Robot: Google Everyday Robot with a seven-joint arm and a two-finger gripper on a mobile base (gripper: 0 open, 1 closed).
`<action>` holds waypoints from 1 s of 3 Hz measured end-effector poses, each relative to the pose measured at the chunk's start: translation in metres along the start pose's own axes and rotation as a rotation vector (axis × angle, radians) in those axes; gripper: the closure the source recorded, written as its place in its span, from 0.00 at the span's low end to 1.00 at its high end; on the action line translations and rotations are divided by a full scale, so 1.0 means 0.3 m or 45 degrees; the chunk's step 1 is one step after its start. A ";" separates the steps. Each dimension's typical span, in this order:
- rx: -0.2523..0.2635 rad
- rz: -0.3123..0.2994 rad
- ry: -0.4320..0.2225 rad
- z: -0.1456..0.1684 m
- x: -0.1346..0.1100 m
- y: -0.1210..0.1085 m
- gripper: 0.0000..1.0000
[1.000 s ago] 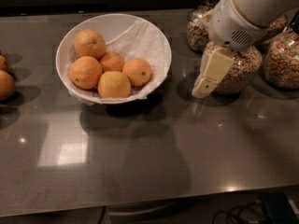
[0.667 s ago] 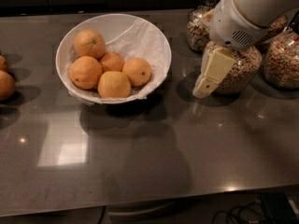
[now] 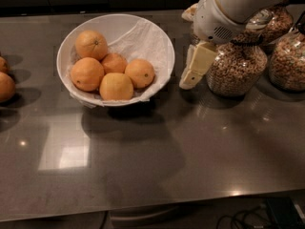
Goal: Pick orange from white bowl
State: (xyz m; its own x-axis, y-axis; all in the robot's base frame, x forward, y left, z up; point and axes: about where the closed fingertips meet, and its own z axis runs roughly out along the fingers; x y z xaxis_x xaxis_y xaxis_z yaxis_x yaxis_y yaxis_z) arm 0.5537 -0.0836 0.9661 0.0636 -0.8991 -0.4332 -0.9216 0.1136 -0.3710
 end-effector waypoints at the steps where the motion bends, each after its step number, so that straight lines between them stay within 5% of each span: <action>1: 0.001 0.000 0.000 0.000 0.000 0.000 0.00; 3: 0.033 -0.064 -0.063 0.006 -0.088 0.033 0.00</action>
Offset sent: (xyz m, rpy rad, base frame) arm -0.0224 -0.0021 0.0187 0.0023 -0.0808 -0.0313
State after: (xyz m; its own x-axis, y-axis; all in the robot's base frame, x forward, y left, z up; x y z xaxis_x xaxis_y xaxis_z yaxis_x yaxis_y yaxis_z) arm 0.5434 -0.0581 0.9724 0.1290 -0.8821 -0.4531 -0.9066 0.0802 -0.4143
